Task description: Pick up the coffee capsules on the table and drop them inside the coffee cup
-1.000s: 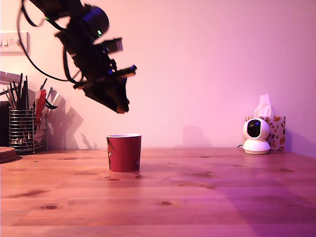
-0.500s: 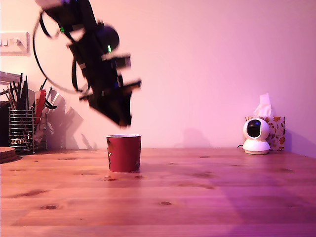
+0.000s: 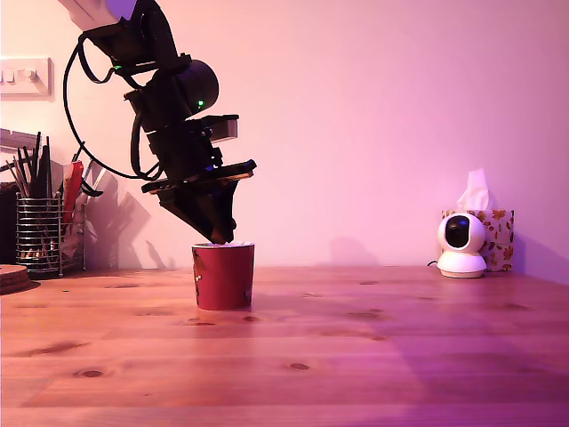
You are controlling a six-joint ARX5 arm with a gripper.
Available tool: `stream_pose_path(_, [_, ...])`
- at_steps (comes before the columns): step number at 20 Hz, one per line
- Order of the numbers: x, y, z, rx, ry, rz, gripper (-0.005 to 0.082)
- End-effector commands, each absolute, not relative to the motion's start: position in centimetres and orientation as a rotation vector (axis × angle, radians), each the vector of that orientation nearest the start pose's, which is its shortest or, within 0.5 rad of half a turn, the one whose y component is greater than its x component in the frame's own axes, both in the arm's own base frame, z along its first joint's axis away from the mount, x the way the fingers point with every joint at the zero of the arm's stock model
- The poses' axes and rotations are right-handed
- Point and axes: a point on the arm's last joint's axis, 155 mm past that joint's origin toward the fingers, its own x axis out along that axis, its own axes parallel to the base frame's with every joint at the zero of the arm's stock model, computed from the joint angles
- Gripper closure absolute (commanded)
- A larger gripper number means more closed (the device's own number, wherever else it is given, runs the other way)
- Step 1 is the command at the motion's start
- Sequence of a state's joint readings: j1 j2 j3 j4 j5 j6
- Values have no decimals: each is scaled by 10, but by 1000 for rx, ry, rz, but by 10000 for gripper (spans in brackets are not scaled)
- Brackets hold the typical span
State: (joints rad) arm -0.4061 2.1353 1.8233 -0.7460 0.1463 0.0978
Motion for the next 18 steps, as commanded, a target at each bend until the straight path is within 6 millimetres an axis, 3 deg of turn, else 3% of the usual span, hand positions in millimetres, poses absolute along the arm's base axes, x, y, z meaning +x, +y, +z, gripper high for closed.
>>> stream_pose_path(1, [479, -238, 82, 239, 1057, -558, 629])
stream_pose_path(5, [479, -238, 82, 241, 1057, -559, 590])
stream_pose_path(8, [482, -238, 83, 272, 1035, -566, 269])
stream_pose_path(9, [482, -238, 83, 273, 1035, -564, 211])
stream_pose_path(18, [486, -239, 90, 278, 1012, -561, 199])
